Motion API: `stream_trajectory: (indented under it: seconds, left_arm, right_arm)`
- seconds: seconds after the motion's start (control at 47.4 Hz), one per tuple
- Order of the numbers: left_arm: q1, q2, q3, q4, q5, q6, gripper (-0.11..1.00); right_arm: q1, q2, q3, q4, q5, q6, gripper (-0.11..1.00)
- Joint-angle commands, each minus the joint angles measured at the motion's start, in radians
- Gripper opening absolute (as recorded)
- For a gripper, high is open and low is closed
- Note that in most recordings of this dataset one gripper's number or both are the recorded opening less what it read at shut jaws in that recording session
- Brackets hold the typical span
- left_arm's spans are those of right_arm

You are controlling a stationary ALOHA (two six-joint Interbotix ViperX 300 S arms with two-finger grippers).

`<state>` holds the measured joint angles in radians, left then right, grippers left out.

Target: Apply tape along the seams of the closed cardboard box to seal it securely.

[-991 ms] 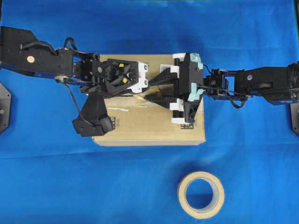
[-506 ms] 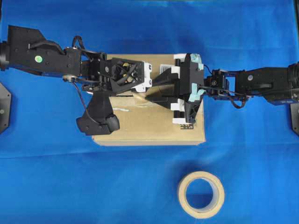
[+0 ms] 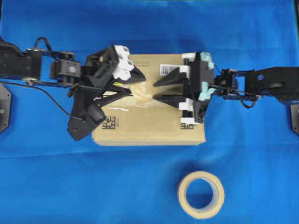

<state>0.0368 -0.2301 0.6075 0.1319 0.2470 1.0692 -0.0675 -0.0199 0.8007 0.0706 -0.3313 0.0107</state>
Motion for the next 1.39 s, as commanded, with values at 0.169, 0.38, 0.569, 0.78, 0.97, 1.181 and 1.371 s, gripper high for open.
stream_trajectory:
  seconds: [0.169, 0.38, 0.569, 0.78, 0.97, 1.181, 1.371]
  left_arm:
    - [-0.034, -0.104, 0.084, -0.006, -0.244, -0.37, 0.68]
    - [-0.034, -0.092, 0.095, -0.005, -0.353, -0.655, 0.56]
    - [-0.034, -0.008, 0.11, -0.006, -0.445, -0.75, 0.08]
    - [-0.023, 0.124, 0.103, -0.032, -0.568, -0.765, 0.0]
    - [0.02, 0.167, 0.11, -0.066, -0.606, -0.765, 0.0]
    - [0.051, 0.201, 0.133, -0.083, -0.632, -0.767, 0.0]
    - [0.04, 0.232, 0.14, -0.11, -0.638, -0.767, 0.0]
  right_arm:
    - [0.005, -0.13, 0.018, 0.003, 0.003, -0.006, 0.44]
    - [-0.006, -0.17, 0.011, 0.0, -0.046, -0.017, 0.09]
    - [-0.029, -0.141, -0.012, 0.0, -0.061, -0.017, 0.0]
    - [-0.034, -0.049, -0.064, 0.0, -0.061, -0.017, 0.0]
    - [-0.031, 0.021, -0.114, 0.0, -0.06, -0.017, 0.0]
    - [-0.028, 0.058, -0.124, -0.002, -0.064, -0.012, 0.0]
    - [-0.029, 0.077, -0.121, -0.002, -0.066, -0.008, 0.0]
